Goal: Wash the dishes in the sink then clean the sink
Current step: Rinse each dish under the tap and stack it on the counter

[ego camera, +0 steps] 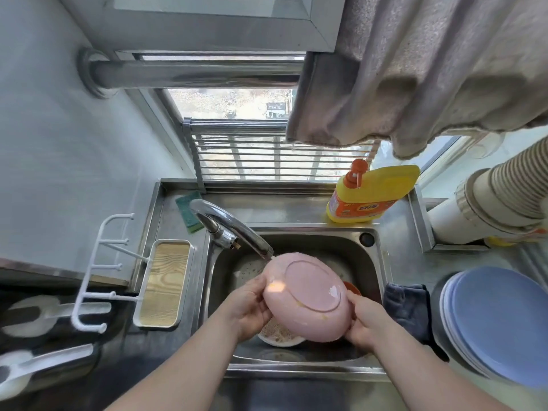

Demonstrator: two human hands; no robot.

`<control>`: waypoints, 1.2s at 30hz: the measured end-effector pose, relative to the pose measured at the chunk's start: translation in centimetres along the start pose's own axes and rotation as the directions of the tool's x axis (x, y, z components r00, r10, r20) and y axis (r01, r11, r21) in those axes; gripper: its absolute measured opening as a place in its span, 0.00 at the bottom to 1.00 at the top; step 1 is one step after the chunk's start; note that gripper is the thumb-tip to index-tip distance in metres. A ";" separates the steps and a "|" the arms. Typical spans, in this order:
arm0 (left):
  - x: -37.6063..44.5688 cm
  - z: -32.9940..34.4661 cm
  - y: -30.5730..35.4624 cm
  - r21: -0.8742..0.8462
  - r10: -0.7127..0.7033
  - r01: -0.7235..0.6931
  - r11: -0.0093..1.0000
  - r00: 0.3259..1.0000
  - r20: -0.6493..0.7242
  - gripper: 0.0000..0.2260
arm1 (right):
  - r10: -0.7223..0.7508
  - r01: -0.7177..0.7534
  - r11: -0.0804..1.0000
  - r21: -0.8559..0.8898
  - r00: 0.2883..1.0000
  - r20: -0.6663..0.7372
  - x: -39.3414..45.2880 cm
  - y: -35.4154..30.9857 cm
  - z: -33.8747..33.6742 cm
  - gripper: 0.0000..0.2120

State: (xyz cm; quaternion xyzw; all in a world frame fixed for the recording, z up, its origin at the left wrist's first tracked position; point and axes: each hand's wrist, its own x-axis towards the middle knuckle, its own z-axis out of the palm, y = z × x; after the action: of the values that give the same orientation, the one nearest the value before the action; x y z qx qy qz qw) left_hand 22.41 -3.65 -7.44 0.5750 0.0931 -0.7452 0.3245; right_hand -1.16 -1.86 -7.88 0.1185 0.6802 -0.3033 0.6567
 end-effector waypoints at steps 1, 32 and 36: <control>0.2 0.5 0.0 0.004 0.006 -0.006 1.000 1.000 -0.011 0.15 | 0.005 -0.005 1.000 -0.005 1.000 0.002 0.1 0.1 0.0 0.09; 0.3 3.6 2.4 -0.007 -0.003 0.003 1.000 1.000 0.004 0.15 | 0.064 -0.054 0.949 0.309 0.998 -0.023 -0.6 0.7 5.9 0.19; 0.6 3.4 2.2 -0.029 0.024 -0.024 0.999 0.999 -0.027 0.13 | 0.036 -0.037 0.950 0.311 0.999 0.011 -1.0 1.2 7.6 0.17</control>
State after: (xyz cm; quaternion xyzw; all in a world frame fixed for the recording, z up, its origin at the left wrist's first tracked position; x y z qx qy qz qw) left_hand 20.95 -7.32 -6.40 0.5813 0.1013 -0.7321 0.3405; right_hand 5.85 -4.94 -6.92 0.2325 0.6199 -0.3949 0.6369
